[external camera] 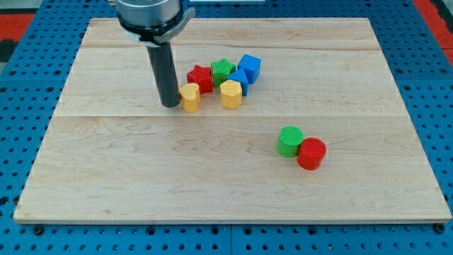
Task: Move the red circle to the group of blocks
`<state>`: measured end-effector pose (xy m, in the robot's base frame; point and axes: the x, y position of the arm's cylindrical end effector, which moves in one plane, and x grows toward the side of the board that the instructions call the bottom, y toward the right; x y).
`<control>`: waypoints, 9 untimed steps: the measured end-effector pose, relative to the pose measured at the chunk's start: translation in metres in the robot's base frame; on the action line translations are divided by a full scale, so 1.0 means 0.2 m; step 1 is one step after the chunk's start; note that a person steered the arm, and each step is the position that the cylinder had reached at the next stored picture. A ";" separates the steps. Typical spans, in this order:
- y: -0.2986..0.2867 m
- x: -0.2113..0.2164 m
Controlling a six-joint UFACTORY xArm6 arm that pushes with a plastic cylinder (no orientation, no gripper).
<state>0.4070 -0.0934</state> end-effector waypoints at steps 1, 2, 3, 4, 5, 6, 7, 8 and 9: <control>0.01 -0.03; 0.06 -0.03; 0.15 -0.03; 0.08 0.08; 0.12 0.14; 0.26 0.14; 0.35 0.14; 0.35 0.27; 0.36 0.55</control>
<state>0.5174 -0.0209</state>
